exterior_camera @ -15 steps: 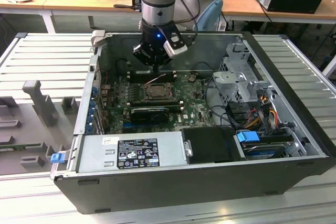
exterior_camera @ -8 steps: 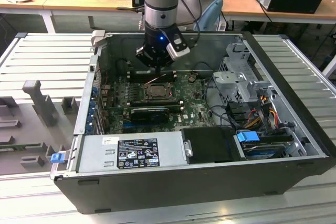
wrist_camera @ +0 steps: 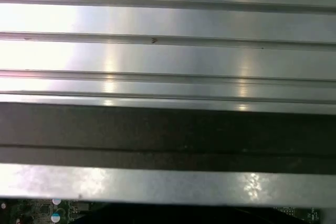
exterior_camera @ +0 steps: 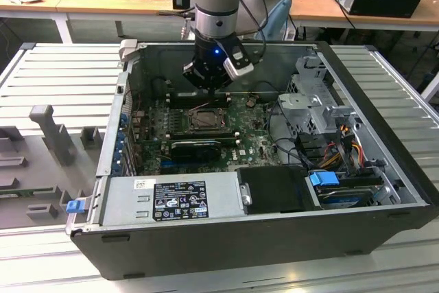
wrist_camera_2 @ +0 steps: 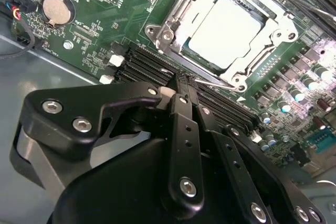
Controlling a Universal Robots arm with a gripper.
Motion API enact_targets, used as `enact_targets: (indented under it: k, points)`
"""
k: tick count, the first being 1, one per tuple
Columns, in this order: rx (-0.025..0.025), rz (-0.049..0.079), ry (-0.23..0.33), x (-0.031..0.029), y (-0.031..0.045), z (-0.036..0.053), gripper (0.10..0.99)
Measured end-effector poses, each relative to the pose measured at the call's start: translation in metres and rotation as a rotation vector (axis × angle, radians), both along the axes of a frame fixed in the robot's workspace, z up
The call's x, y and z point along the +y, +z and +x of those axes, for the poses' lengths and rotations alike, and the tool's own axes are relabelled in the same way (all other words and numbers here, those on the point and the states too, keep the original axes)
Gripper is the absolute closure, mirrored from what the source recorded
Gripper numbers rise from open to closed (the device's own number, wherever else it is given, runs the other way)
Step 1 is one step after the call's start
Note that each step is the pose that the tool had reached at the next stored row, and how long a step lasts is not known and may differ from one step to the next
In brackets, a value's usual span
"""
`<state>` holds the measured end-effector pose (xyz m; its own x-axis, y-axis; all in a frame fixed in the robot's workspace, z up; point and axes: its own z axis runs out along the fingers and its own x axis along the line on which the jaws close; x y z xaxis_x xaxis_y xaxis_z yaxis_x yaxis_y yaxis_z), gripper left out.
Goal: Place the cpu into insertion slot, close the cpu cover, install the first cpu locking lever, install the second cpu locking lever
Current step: 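Install the first cpu locking lever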
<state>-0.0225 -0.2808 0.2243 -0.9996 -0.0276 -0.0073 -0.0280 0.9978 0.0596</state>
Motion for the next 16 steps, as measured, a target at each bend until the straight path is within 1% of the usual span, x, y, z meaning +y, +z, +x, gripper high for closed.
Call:
enact_targets:
  k: [3, 10, 16]
  points:
    - [0.0, 0.0, 0.001, 0.0, -0.0026, 0.0007, 0.98]
    - [0.0, 0.0, 0.005, 0.0001, -0.0113, 0.0033, 0.98]
    - [0.0, 0.0, 0.007, 0.0001, -0.0139, 0.0043, 0.98]
